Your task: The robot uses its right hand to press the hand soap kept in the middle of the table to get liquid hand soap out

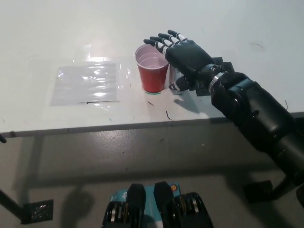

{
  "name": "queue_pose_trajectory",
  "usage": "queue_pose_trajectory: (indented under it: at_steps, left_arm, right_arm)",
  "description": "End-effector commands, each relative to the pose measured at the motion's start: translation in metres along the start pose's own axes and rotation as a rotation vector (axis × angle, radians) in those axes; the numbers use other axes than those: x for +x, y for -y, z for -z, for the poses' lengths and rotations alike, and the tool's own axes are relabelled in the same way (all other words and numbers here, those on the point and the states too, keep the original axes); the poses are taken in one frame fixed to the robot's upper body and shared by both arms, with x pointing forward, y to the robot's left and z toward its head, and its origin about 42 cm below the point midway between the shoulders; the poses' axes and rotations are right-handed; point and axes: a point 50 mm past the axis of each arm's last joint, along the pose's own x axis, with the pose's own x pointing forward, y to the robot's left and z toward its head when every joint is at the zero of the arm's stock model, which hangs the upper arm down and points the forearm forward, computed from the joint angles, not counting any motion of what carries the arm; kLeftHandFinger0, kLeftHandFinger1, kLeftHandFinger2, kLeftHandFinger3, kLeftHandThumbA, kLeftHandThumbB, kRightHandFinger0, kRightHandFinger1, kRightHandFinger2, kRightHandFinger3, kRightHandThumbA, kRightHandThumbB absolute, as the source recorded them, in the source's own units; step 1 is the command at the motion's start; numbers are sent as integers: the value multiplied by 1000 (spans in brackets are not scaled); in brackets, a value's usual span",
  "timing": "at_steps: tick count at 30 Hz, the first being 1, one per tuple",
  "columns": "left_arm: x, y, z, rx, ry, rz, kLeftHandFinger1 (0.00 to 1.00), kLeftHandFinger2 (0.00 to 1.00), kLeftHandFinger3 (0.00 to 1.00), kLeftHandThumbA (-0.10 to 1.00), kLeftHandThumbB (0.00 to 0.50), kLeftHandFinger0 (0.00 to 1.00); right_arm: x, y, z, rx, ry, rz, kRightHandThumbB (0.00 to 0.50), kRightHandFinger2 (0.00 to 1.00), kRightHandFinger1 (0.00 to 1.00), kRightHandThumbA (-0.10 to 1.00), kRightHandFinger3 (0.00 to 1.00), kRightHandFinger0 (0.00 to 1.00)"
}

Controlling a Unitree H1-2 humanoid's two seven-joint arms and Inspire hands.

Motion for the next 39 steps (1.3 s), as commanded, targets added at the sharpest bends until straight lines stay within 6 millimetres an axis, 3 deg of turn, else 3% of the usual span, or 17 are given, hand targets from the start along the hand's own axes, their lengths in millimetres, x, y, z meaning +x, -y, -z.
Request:
queue_pose_trajectory:
  at_steps: [1,9,27,31,35,39]
  left_arm:
    - [-4,-23,-12,32,10,-40,1000,1000,752,1000,178,1000]
    - [-2,-30,-15,38,11,-51,1000,1000,764,1000,163,1000]
    - [0,-37,-21,52,16,-63,1000,1000,767,1000,211,1000]
    - [0,-36,-20,40,18,-55,1000,1000,762,1000,197,1000]
    - [1,-35,-19,51,7,-50,1000,1000,780,1000,208,1000]
    - [1,-32,-18,45,7,-40,1000,1000,796,1000,178,1000]
  right_arm:
    - [-25,-64,16,81,-118,-189,460,1000,1000,1000,1000,1000]
    - [-29,-78,14,118,-118,-156,415,1000,1000,1000,1000,1000]
    - [-28,-82,15,93,-127,-154,437,1000,1000,1000,1000,1000]
    - [-29,-84,14,91,-105,-139,434,1000,1000,1000,1000,1000]
    - [-24,-70,14,77,-98,-110,397,1000,1000,1000,1000,1000]
    - [-15,-56,16,82,-104,-105,441,1000,1000,1000,1000,1000]
